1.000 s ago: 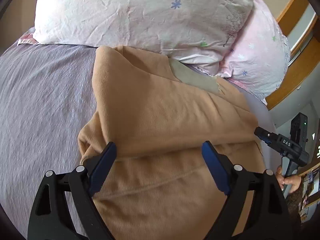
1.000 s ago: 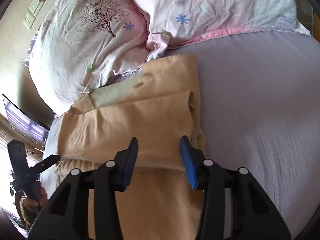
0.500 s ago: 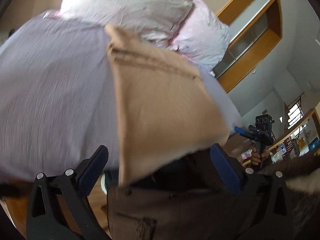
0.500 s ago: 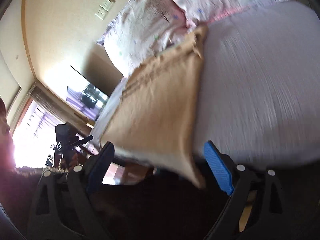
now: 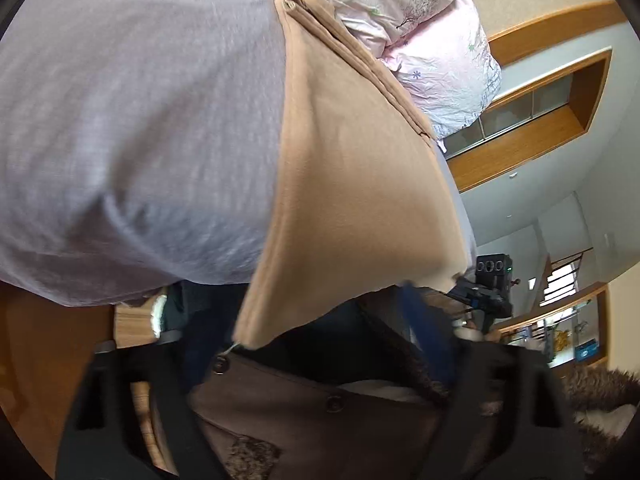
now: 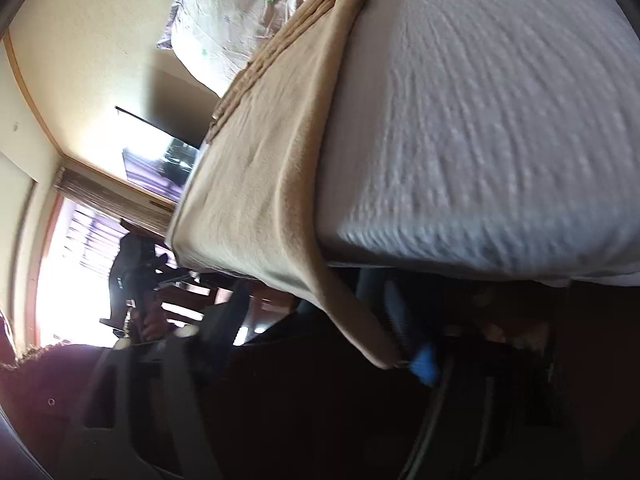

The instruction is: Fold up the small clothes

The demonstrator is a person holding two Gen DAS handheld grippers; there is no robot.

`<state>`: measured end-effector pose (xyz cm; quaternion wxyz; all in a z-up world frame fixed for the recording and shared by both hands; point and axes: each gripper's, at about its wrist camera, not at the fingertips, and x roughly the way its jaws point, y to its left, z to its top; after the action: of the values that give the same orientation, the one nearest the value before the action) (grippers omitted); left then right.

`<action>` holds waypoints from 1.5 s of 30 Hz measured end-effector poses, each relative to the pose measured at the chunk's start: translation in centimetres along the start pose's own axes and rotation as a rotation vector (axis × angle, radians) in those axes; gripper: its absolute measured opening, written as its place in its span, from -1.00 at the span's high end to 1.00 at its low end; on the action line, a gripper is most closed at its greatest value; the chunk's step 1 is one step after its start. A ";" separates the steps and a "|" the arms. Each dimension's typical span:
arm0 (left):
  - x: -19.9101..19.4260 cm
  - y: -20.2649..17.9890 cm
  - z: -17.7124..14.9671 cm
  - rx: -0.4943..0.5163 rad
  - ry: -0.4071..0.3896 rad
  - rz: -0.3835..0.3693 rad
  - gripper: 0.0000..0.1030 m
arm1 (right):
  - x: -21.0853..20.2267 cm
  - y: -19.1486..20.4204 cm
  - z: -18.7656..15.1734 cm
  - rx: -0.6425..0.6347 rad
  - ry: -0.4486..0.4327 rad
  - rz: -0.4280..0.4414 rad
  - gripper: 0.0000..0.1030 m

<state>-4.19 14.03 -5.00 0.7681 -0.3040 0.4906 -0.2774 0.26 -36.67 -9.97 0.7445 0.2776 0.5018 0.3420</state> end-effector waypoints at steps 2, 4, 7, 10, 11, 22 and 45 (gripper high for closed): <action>-0.1 0.4 -0.1 -0.037 -0.010 -0.040 -0.08 | 0.7 0.4 -0.2 -0.024 0.023 0.032 0.82; -0.3 0.8 0.0 -0.076 -0.015 -0.071 0.45 | 0.5 1.3 -0.4 -0.070 0.031 0.051 0.87; -1.9 -0.1 0.1 -0.079 -0.063 -0.131 0.75 | -1.6 3.5 0.0 -0.137 -0.021 0.096 0.87; -4.9 -2.1 1.1 -0.020 -0.148 -0.130 0.75 | -3.9 6.4 1.8 -0.214 -0.114 0.128 0.88; -5.3 -2.8 1.9 -0.004 -0.168 -0.122 0.75 | -4.3 7.2 2.6 -0.237 -0.143 0.133 0.88; -4.2 -6.1 21.8 0.076 -0.373 0.068 0.93 | -3.0 8.7 23.5 -0.130 -0.422 -0.037 0.87; 5.2 -9.0 12.1 0.152 0.145 0.048 -0.69 | 2.3 2.4 27.4 0.032 -0.363 -0.063 0.87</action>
<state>7.76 6.65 2.61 0.7579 -0.2121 0.5294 -0.3167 25.93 -35.31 -0.01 0.8287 0.3305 0.3731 0.2547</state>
